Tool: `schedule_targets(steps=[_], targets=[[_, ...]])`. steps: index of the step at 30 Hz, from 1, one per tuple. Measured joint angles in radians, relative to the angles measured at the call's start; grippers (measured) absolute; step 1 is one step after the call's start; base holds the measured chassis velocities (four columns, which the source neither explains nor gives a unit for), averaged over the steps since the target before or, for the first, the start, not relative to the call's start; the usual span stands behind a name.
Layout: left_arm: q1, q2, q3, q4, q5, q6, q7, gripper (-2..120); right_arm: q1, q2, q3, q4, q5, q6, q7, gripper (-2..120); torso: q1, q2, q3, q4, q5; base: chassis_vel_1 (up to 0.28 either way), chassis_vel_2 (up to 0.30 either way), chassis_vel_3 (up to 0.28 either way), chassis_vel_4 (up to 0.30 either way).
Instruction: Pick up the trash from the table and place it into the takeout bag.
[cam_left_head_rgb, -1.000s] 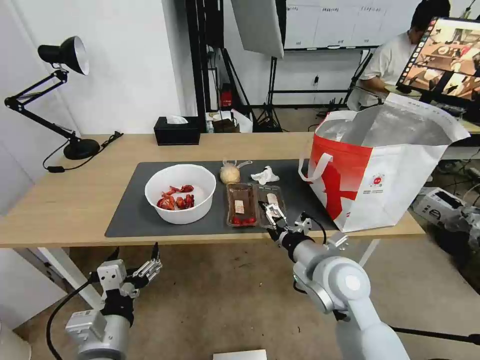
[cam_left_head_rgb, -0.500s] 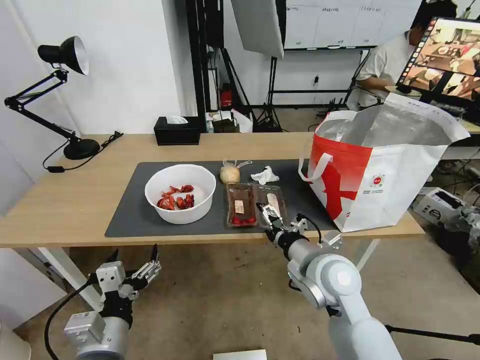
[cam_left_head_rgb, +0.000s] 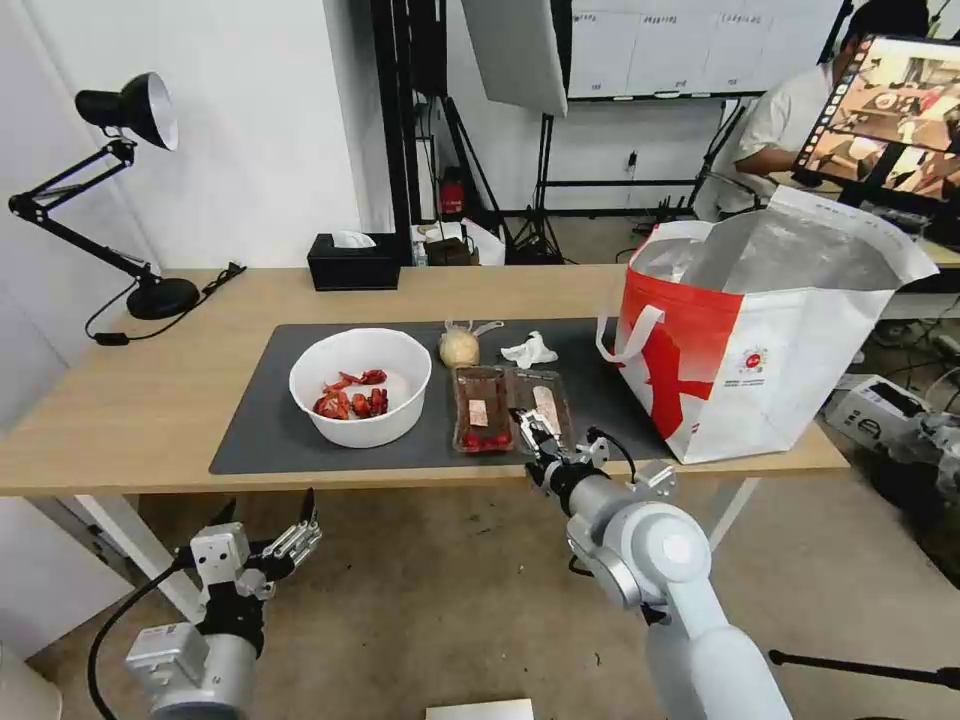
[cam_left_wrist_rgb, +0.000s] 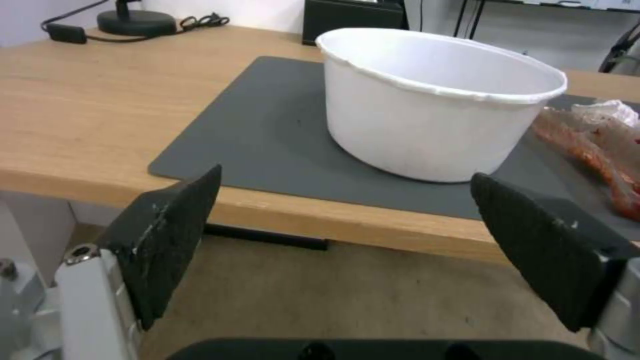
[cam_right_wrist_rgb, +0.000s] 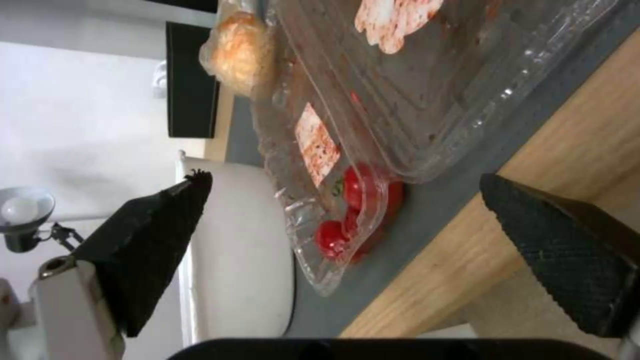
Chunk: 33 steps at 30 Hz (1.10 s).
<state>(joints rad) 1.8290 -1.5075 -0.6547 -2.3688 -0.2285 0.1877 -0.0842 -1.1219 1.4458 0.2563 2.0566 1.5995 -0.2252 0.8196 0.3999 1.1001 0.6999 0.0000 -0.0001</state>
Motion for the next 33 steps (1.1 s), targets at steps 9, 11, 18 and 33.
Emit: schedule_targets(steps=[9,11,18,33], targets=[[0.001,-0.004,-0.001,-0.001,-0.001,0.000,0.000,100,0.002,0.007,-0.004,0.009,0.002,0.000,0.002,100,0.000,0.000,0.000,0.0001,0.0001,0.000,0.000,0.000,0.000],[0.001,-0.004,-0.003,-0.001,-0.001,0.000,0.000,100,0.001,0.008,-0.005,0.017,0.002,-0.001,0.002,100,0.000,0.000,0.000,0.0001,0.0000,0.000,0.000,0.000,0.000],[0.000,-0.004,-0.004,0.002,-0.001,0.000,0.000,100,0.009,0.016,-0.003,0.015,0.002,-0.002,0.002,100,0.000,0.000,0.000,0.0001,0.0000,0.000,0.000,0.000,0.000],[-0.002,0.002,-0.008,0.005,-0.007,-0.001,-0.002,100,0.031,0.026,0.015,-0.033,0.003,-0.003,-0.003,100,0.000,0.000,0.000,0.0001,0.0000,0.000,0.000,0.000,0.000]])
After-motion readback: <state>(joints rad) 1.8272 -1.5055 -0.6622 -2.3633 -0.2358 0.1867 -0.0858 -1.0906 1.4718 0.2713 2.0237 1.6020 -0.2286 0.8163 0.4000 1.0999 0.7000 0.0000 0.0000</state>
